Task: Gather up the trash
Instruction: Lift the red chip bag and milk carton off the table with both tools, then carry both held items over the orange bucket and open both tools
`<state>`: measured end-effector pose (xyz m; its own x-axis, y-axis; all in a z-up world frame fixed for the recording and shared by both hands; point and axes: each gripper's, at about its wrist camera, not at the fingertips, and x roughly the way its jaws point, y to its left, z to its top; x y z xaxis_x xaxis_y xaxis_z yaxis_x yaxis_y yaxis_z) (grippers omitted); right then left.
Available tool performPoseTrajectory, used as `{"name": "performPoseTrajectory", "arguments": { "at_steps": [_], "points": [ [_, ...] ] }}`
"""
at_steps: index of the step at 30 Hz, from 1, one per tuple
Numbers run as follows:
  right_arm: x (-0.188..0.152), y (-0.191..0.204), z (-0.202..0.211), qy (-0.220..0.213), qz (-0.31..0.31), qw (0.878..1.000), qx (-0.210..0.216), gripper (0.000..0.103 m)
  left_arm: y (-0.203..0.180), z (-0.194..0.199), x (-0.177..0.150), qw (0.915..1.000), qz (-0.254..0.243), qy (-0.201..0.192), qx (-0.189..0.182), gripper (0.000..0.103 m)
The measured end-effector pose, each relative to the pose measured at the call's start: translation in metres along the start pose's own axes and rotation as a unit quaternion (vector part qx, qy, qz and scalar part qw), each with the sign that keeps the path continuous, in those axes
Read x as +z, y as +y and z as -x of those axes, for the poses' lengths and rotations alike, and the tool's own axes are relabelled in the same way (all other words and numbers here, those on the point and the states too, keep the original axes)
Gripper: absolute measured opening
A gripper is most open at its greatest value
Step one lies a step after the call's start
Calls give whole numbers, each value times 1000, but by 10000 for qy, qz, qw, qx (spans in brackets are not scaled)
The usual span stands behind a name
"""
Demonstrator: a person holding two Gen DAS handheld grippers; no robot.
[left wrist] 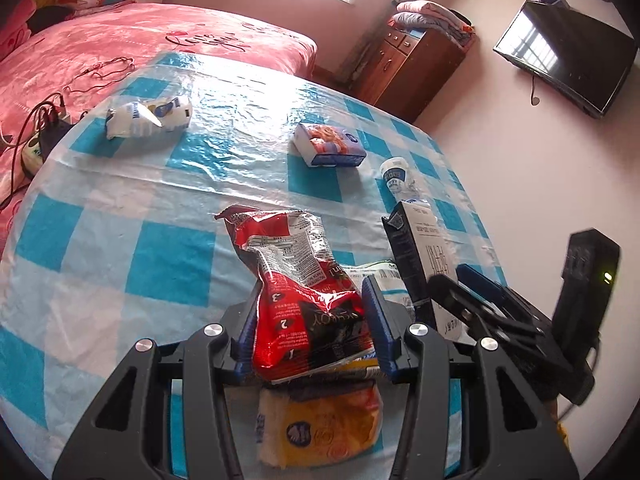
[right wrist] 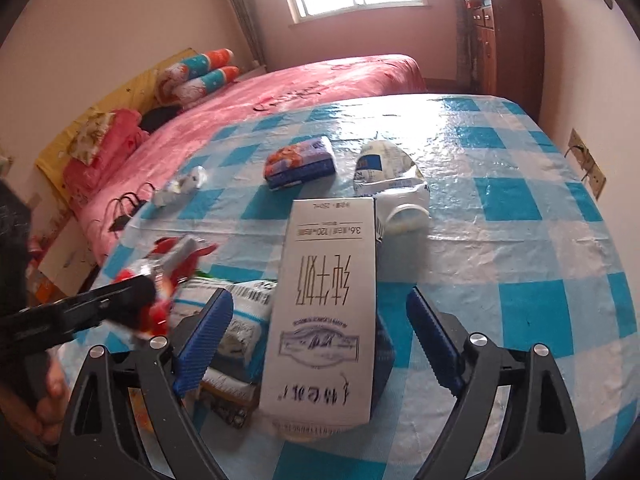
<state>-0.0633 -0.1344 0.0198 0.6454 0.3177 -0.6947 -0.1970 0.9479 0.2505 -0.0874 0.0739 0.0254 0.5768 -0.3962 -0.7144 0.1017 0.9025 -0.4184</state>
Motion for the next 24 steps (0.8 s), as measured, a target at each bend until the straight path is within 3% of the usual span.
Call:
{"name": "performPoseTrajectory", "arguments": {
  "at_steps": [3,5,6,13,24],
  "points": [
    [0,-2,-7,75,-11,9999,-83,81,6,4,-3,10000,41,-4,-22,49],
    [-2,-1,-14,213,45,9996,-163,64,10,6,-6,10000,79,0,-31,49],
    [-3,-1,-16,254,38,9995,-183,63,13,8,-8,9999,106,4,-38,49],
    [-6,-3,-3,16,-25,9996,-273,61,32,23,-21,9996,291,-42,-50,48],
    [3,15,36,-369,-212,9991,-16,60,50,53,-32,9986,414,-250,-234,48]
  ]
}}
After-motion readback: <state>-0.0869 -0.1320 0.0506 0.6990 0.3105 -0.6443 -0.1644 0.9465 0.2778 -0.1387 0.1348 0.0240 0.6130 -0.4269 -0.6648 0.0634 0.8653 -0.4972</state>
